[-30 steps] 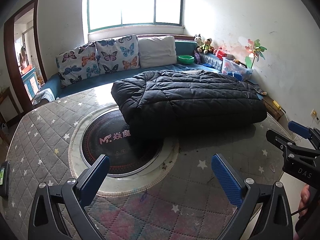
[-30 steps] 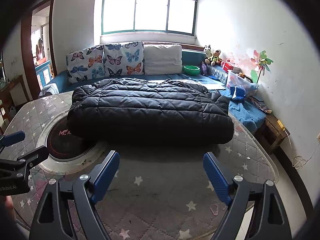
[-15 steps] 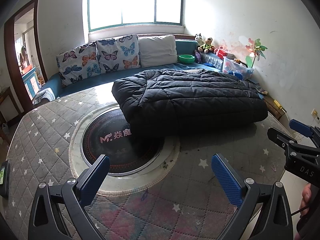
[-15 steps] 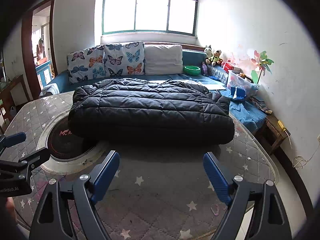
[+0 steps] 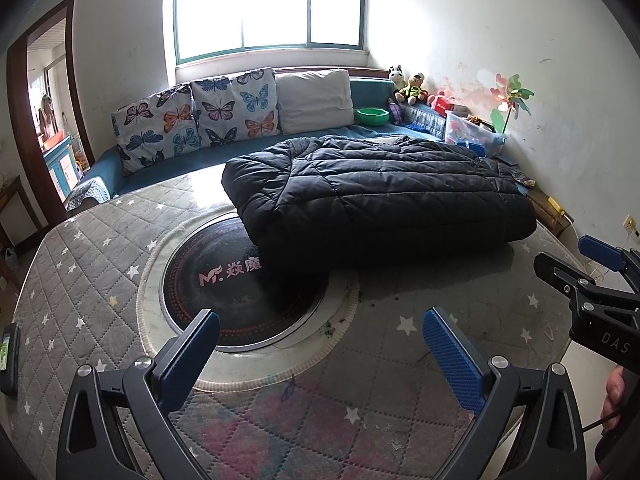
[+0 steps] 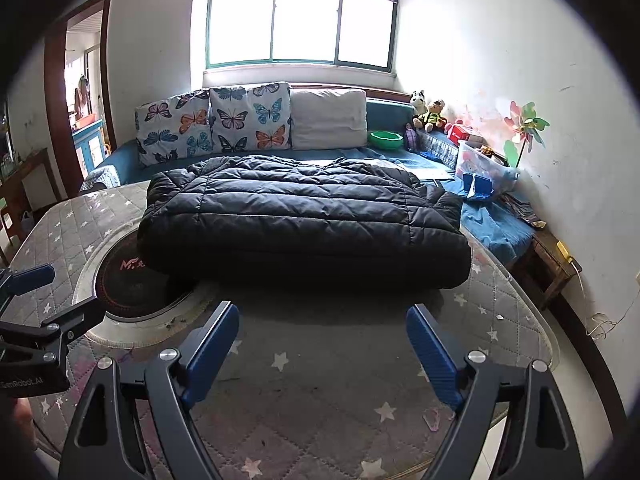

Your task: Fold large clothes

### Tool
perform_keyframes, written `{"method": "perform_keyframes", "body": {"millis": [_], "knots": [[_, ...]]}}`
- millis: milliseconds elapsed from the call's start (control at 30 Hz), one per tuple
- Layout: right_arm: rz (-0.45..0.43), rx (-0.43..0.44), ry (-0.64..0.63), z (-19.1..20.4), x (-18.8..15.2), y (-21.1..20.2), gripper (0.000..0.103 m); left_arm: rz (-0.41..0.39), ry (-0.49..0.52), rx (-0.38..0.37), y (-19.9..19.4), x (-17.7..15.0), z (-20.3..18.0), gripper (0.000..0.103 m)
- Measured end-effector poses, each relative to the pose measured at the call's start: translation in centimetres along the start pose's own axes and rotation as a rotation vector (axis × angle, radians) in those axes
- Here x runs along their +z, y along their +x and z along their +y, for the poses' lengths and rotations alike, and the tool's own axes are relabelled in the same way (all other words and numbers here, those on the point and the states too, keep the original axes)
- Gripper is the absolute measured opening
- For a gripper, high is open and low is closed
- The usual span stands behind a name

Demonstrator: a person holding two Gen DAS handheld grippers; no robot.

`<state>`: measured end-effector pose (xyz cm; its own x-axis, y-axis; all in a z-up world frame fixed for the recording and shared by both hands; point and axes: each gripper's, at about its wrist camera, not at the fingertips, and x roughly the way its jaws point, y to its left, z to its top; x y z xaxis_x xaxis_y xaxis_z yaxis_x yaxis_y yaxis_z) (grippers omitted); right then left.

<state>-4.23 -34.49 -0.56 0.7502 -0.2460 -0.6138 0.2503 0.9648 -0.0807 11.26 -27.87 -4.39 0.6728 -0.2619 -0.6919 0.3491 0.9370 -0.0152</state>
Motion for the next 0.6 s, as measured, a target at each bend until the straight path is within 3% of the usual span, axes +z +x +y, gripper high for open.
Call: {"method": "perform_keyframes", "body": {"millis": [600], "knots": [[-0.005,0.016,-0.016,0.23,0.27,0.21,0.094,-0.015,-0.005,0.013,0.11,0.01,0.21,0.103]]}}
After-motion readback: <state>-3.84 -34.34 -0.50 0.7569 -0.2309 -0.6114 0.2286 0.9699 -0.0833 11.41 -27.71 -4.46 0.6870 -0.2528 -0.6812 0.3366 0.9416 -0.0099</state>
